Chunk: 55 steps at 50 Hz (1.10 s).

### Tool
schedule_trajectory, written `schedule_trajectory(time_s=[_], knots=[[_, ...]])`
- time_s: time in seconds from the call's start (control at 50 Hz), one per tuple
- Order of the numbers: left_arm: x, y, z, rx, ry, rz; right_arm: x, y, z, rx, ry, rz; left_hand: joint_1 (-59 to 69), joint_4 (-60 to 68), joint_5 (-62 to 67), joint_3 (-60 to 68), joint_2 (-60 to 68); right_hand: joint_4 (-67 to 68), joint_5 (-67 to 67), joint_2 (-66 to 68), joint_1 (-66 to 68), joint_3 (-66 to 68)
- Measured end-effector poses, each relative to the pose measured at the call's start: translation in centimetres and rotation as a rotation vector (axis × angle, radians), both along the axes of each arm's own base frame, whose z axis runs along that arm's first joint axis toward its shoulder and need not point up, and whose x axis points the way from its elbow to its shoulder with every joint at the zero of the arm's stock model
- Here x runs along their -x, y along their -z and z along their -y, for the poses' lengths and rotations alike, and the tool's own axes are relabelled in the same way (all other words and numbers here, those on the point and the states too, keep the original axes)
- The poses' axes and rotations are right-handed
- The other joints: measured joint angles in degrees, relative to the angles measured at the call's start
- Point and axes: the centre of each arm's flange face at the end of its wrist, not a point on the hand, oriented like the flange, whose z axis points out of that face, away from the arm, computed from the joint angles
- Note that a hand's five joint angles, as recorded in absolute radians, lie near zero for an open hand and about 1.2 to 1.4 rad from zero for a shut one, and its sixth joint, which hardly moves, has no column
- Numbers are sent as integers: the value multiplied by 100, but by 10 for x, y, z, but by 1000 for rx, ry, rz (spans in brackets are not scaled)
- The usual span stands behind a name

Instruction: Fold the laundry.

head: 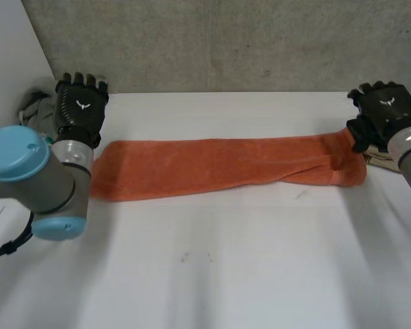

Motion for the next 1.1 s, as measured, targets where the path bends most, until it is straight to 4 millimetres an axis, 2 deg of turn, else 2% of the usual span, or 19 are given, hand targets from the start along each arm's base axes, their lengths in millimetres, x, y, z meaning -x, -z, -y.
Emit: schedule_trajectory(time_s=[0.1,0.18,0.24,0.3,0.38,0.42,0.44,0.48,0.5,0.54,0.68,0.76,0.82,0.88,0.9,0.92,0.98,1.04,1.1], knots=[[3,-1,-28,-39,50,-66,13,16,-13,-113,25,4,0,0,0,0,0,0,0,0,0,3],[6,2,-39,-63,77,-97,18,34,-13,-173,33,-8,0,0,0,0,0,12,21,17,23,26],[7,3,-41,-69,82,-102,19,44,-10,-188,31,-21,0,0,0,0,0,12,21,17,23,26],[8,6,-41,-77,84,-104,18,67,-2,-210,21,-60,0,0,0,0,0,177,257,322,157,372],[8,9,-40,-83,82,-101,16,88,6,-221,9,-98,0,0,0,0,0,753,707,809,651,899],[8,10,-40,-86,80,-99,15,95,10,-220,5,-107,0,0,0,0,0,1567,1466,1633,1432,1704],[8,10,-40,-87,80,-98,15,96,12,-219,5,-109,0,0,0,0,0,1861,1746,1935,1713,1999],[8,11,-40,-89,78,-97,14,100,16,-209,5,-110,0,0,0,0,0,4097,3871,4350,3777,4222],[8,12,-40,-91,78,-96,14,101,17,-204,6,-109,0,0,0,0,0,4647,4423,4872,4125,4839],[7,13,-41,-93,77,-95,14,101,20,-191,10,-109,0,0,0,0,0,5318,5117,5446,4459,5433],[7,14,-42,-98,77,-93,21,85,17,-154,33,-112,0,0,0,0,0,5429,5194,5472,4459,5501],[7,14,-42,-97,76,-94,35,72,9,-154,62,-116,0,0,0,0,0,5429,5194,5472,4459,5501],[6,13,-43,-95,75,-95,56,66,3,-163,105,-135,0,0,0,0,0,5429,5195,5472,4459,5501],[5,12,-43,-95,72,-95,102,63,1,-170,183,-223,0,0,0,0,0,5432,5194,5472,4459,5501],[5,12,-43,-95,72,-95,102,63,1,-170,183,-223,0,0,0,0,0,5432,5194,5472,4459,5501],[5,12,-43,-95,70,-94,123,62,0,-167,207,-281,0,0,0,0,0,5432,5195,5472,4459,5501],[4,12,-44,-97,69,-93,148,62,-1,-158,217,-373,0,0,0,0,0,5432,5195,5472,4460,5501],[4,11,-46,-98,70,-93,161,60,0,-138,203,-441,0,0,0,0,0,5432,5195,5472,4459,5501],[4,10,-47,-97,72,-92,159,53,3,-95,165,-480,0,0,0,0,0,5432,5195,5472,4460,5501]])
